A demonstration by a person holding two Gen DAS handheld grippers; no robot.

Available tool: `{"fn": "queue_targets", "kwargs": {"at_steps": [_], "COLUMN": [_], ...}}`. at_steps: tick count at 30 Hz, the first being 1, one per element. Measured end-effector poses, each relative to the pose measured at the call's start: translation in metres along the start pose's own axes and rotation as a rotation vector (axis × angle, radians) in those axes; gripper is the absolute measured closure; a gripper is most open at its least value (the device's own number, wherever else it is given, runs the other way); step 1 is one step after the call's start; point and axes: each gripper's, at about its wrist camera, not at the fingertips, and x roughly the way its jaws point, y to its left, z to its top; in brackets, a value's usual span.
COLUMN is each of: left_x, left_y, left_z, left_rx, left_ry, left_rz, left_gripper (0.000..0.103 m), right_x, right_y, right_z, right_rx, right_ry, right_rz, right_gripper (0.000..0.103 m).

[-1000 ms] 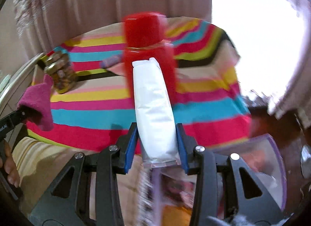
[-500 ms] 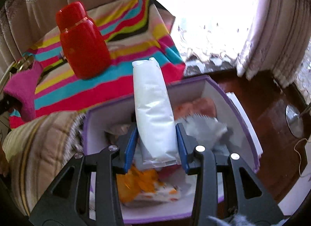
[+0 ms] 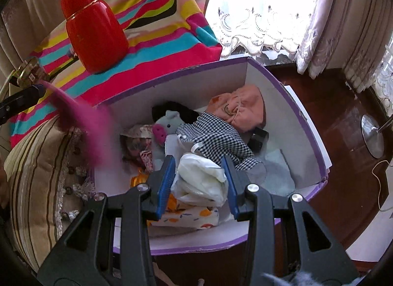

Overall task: Organize soft objects
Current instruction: 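Carry the mitten and white packet to the white box and open both tools, then move both open tools back over the last items on the bed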

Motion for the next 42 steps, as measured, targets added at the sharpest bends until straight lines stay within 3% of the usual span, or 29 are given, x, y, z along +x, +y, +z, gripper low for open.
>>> {"fn": "queue_targets", "kwargs": {"at_steps": [7,17,21,26,29,32,37,42], "left_x": [-0.005,-0.017,-0.027,-0.043,-0.056,-0.069,-0.083,-0.093], "left_y": [0.012,0.031,0.043,0.064,0.080,0.103,0.135,0.166], "left_z": [-0.003,-0.004,-0.005,-0.010,-0.014,-0.020,-0.029,-0.036], "left_rx": [-0.049,-0.102,-0.110,-0.136,-0.098,-0.138,-0.148,-0.205], "left_ry": [-0.012,-0.038,-0.045,-0.102,-0.133,-0.147,-0.107,-0.090], "left_rz": [0.013,0.075,0.153,0.225,0.270,0.272,0.396,0.474], "left_gripper": [0.039,0.039,0.034,0.033,0.033,0.033,0.033,0.033], "right_x": [-0.004,-0.006,-0.005,-0.010,-0.011,-0.010,-0.003,0.008], "right_y": [-0.001,0.017,0.046,0.086,0.113,0.139,0.185,0.228], "right_z": [0.001,0.010,0.014,0.020,0.025,0.028,0.036,0.049], "right_rx": [-0.015,-0.038,-0.114,-0.207,-0.236,-0.259,-0.301,-0.326], "right_ry": [0.010,-0.013,-0.035,-0.082,-0.089,-0.091,-0.085,-0.070], "right_rz": [-0.016,0.023,0.036,0.071,0.139,0.193,0.221,0.258], "right_gripper": [0.045,0.042,0.042,0.034,0.033,0.033,0.033,0.033]}}
